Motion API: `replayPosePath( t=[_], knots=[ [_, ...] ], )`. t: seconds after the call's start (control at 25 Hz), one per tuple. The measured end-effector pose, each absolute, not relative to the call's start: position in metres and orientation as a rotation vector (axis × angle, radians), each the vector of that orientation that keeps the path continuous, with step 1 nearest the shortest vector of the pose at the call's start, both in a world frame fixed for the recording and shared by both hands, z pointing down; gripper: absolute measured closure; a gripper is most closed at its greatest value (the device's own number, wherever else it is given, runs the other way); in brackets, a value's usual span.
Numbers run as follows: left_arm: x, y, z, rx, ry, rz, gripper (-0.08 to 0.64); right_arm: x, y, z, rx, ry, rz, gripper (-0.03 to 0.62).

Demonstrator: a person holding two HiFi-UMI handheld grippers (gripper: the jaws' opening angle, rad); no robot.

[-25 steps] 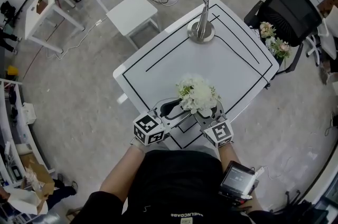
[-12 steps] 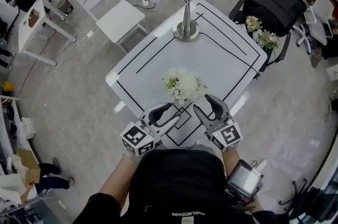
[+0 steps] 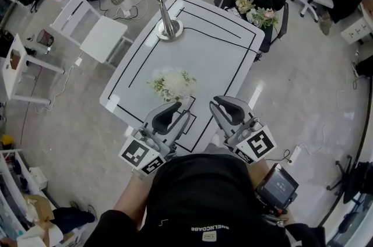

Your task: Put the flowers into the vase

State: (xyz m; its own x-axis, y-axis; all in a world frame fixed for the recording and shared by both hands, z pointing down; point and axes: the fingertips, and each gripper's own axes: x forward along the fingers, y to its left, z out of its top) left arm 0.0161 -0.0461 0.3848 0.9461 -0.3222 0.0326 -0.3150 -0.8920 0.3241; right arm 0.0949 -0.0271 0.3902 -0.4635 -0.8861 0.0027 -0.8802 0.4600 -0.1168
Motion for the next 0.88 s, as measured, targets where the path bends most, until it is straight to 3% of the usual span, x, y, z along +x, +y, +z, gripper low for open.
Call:
replayPosePath(
  t=[0.32, 0.88],
  knots=[
    [0.041, -0.042, 0.364, 2.752, -0.386, -0.09, 0.551, 0.11, -0.005, 0.357, -1.695, 2.592, -0.078, 0.541],
    [0.038, -0.032, 0.359, 2.745, -0.327, -0.044, 0.555, 0.098, 0.004, 0.353, -1.709, 2.562, -0.119, 0.551]
  ],
)
